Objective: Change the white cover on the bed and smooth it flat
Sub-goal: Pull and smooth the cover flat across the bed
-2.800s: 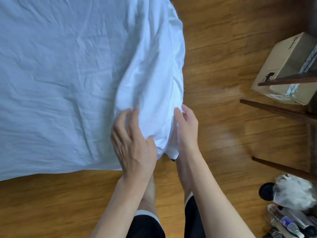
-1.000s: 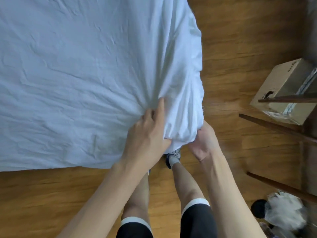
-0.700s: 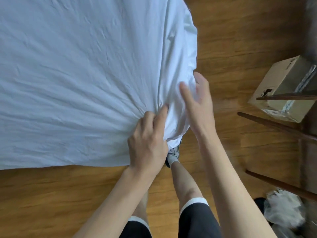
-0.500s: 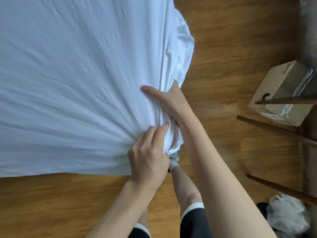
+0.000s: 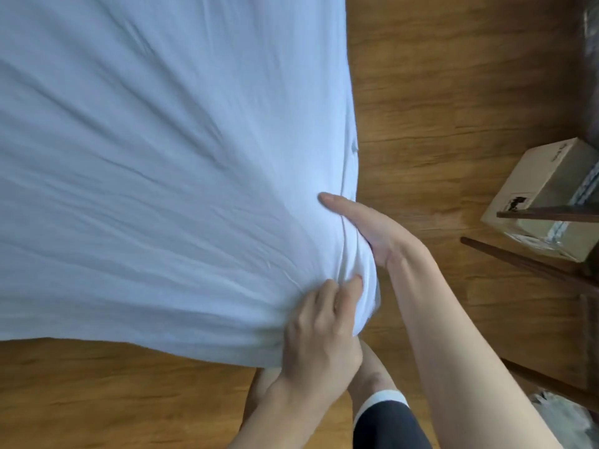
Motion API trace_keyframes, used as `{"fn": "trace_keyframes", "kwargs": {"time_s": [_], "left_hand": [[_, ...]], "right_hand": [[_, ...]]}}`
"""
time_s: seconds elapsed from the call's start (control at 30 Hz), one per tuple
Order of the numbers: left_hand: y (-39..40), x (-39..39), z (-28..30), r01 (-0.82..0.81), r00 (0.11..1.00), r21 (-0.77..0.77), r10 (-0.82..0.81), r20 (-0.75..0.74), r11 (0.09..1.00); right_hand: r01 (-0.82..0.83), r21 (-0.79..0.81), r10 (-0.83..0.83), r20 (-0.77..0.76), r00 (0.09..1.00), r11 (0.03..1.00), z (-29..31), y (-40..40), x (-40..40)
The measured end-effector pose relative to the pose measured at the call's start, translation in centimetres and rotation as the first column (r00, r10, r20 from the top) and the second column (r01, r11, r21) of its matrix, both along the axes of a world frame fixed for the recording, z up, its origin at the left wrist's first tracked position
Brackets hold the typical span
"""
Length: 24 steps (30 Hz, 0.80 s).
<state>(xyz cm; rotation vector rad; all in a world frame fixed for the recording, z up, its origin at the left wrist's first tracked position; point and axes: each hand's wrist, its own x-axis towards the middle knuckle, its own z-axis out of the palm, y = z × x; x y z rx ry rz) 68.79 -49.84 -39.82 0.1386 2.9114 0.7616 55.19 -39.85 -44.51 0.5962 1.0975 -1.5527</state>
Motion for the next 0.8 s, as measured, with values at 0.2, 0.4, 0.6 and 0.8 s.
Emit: {"fn": "trace_keyframes", "kwargs": {"time_s": [0.2,0.4,0.6,0.8], "left_hand": [[-2.7,-0.5,-2.3,0.057,0.995,0.181,-0.042,-0.088,0.982],[-5.2,-4.1,-1.1,-0.19,0.949,0.14,0.219,-0.228,0.972],[-3.7,-4.6,-6.9,0.001,0.999,-0.158,-0.007,-0.037,0.987],[-0.9,0.1,-10.5,0.312,0.947,-0.327,-0.262,0.186,0.892]], "right_hand": [[0.116,-0.041,-0.121,-0.131,0.984,0.992,-1.7,0.7,3.7],[0.038,0.163,-0.027,-0.069,0.997,0.986,-2.9,2.0,4.7],[0.141,0.6,0.163,-0.423,0.891,0.788,-3.9,3.5,5.4],[0.53,0.712,0.507,-0.702,0.501,0.462,-1.6,0.7,1.9]]}}
